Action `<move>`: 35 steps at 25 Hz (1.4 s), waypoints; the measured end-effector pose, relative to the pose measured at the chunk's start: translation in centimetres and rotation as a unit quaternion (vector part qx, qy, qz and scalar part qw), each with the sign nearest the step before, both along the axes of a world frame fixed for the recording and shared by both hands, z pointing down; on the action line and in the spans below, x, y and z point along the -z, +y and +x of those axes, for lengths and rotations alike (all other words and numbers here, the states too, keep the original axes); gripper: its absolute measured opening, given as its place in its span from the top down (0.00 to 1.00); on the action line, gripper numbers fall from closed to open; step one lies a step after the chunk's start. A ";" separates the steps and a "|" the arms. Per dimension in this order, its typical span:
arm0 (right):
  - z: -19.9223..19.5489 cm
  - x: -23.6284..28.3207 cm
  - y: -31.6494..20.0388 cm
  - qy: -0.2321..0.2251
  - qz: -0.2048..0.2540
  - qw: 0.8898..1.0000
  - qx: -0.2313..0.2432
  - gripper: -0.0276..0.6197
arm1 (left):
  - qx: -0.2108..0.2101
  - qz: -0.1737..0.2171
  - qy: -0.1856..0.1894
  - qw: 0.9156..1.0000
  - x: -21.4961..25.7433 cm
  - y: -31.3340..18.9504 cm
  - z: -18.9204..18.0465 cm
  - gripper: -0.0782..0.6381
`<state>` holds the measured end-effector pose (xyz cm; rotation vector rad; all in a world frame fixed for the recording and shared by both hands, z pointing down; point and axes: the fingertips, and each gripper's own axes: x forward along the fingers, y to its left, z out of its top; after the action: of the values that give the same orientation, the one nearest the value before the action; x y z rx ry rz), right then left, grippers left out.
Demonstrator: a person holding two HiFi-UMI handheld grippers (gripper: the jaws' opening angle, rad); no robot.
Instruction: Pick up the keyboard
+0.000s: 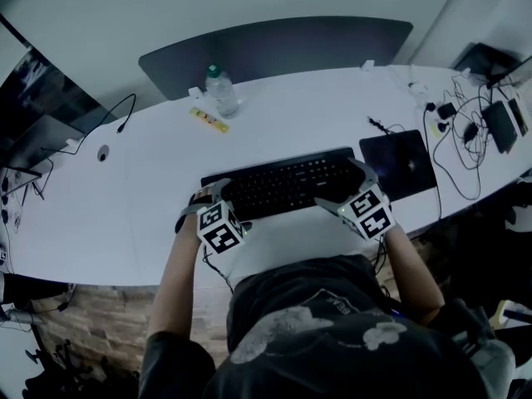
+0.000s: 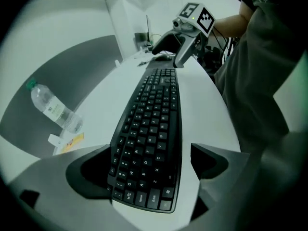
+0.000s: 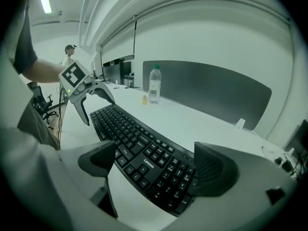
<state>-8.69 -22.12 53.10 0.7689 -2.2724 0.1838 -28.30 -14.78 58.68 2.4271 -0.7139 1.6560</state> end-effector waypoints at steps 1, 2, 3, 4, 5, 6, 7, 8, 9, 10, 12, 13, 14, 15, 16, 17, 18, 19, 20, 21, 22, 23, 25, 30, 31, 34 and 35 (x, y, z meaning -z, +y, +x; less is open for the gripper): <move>-0.2 0.0 -0.1 0.000 -0.001 1.000 -0.001 0.21 | -0.010 -0.010 -0.004 1.000 -0.2 -0.2 -0.2 0.19; -0.3 0.0 -0.1 0.001 -0.003 1.000 -0.002 0.21 | -0.015 -0.014 -0.004 1.000 -0.4 -0.6 -0.3 0.19; -0.3 0.0 -0.2 0.002 -0.005 1.000 -0.004 0.21 | -0.018 -0.014 -0.001 1.000 -0.4 -1.1 -0.3 0.19; -0.3 0.1 -0.2 0.003 -0.007 1.000 -0.006 0.21 | -0.019 -0.013 0.000 1.000 -0.5 -1.6 -0.4 0.19; -0.4 0.0 -0.3 0.003 -0.009 1.000 -0.008 0.21 | -0.019 -0.015 0.000 1.000 -0.6 -2.1 -0.5 0.19; -0.4 0.0 -0.4 0.002 -0.012 1.000 -0.010 0.21 | -0.021 -0.020 -0.001 1.000 -0.7 -2.4 -0.6 0.19; -0.4 -0.1 -0.4 0.002 -0.015 1.000 -0.011 0.21 | -0.022 -0.028 -0.003 0.999 -1.0 -2.6 -0.6 0.17; -0.3 -0.2 -0.5 0.002 -0.019 1.000 -0.011 0.21 | -0.025 -0.037 -0.006 0.999 -1.3 -2.8 -0.6 0.16; -0.2 -0.2 -0.5 0.003 -0.023 1.000 -0.011 0.21 | -0.027 -0.046 -0.008 0.999 -1.5 -3.0 -0.6 0.13; -0.2 -0.3 -0.6 0.005 -0.025 1.000 -0.009 0.21 | -0.029 -0.056 -0.009 0.998 -1.7 -3.1 -0.5 0.11; -0.3 -0.3 -0.9 0.010 -0.026 1.000 -0.005 0.21 | -0.030 -0.074 -0.007 0.997 -2.1 -3.2 -0.5 0.10; -0.4 -0.3 -1.1 0.011 -0.027 1.000 -0.003 0.21 | -0.031 -0.083 -0.005 0.996 -2.3 -3.1 -0.5 0.09; -0.5 -0.3 -1.3 0.012 -0.027 1.000 -0.002 0.21 | -0.033 -0.094 -0.002 0.995 -2.5 -3.0 -0.4 0.09; -0.7 -0.3 -1.4 0.012 -0.028 1.000 -0.002 0.21 | -0.036 -0.105 0.000 0.994 -2.7 -2.8 -0.4 0.09; -0.9 -0.3 -1.6 0.012 -0.030 0.999 0.000 0.21 | -0.039 -0.115 0.002 0.993 -2.9 -2.7 -0.3 0.08; -1.1 -0.3 -1.7 0.012 -0.030 0.999 0.001 0.21 | -0.044 -0.123 0.001 0.991 -3.0 -2.6 -0.2 0.07; -1.2 -0.3 -1.9 0.012 -0.031 0.999 0.003 0.21 | -0.047 -0.129 -0.001 0.990 -3.1 -2.6 -0.1 0.07; -1.4 -0.3 -2.0 0.013 -0.032 0.999 0.005 0.21 | -0.050 -0.135 -0.005 0.990 -3.1 -2.6 -0.1 0.07; -1.5 -0.4 -2.1 0.014 -0.032 0.999 0.007 0.21 | -0.053 -0.140 -0.011 0.989 -3.2 -2.6 0.0 0.07; -1.6 -0.5 -2.3 0.016 -0.033 0.999 0.010 0.21 | -0.055 -0.144 -0.017 0.988 -3.3 -2.5 0.0 0.07; -1.7 -0.7 -2.3 0.018 -0.035 0.999 0.012 0.21 | -0.057 -0.149 -0.022 0.987 -3.5 -2.5 0.1 0.07; -1.8 -0.9 -2.4 0.019 -0.038 0.999 0.015 0.21 | -0.059 -0.153 -0.025 0.986 -3.5 -2.4 0.2 0.07; -2.1 -1.3 -2.5 0.023 -0.045 0.998 0.023 0.21 | -0.062 -0.154 -0.027 0.986 -3.5 -2.5 0.4 0.07; -3.8 -1.9 -3.2 0.023 -0.049 0.998 0.045 0.21 | -0.056 -0.186 -0.078 0.978 -4.2 -2.5 0.7 0.06; -4.1 -2.0 -3.3 0.023 -0.052 0.997 0.050 0.21 | -0.052 -0.197 -0.099 0.974 -4.3 -2.3 0.5 0.06; -4.8 -2.7 -3.2 0.032 -0.081 0.992 0.091 0.21 | -0.054 -0.209 -0.138 0.966 -4.2 -1.8 0.2 0.06; -5.0 -2.9 -3.1 0.035 -0.096 0.988 0.115 0.21 | -0.059 -0.207 -0.142 0.966 -4.1 -1.7 0.3 0.06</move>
<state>-13.65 -25.24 55.96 0.4041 -2.2168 0.2595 -27.99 -16.45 62.82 1.9984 -0.2171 1.9876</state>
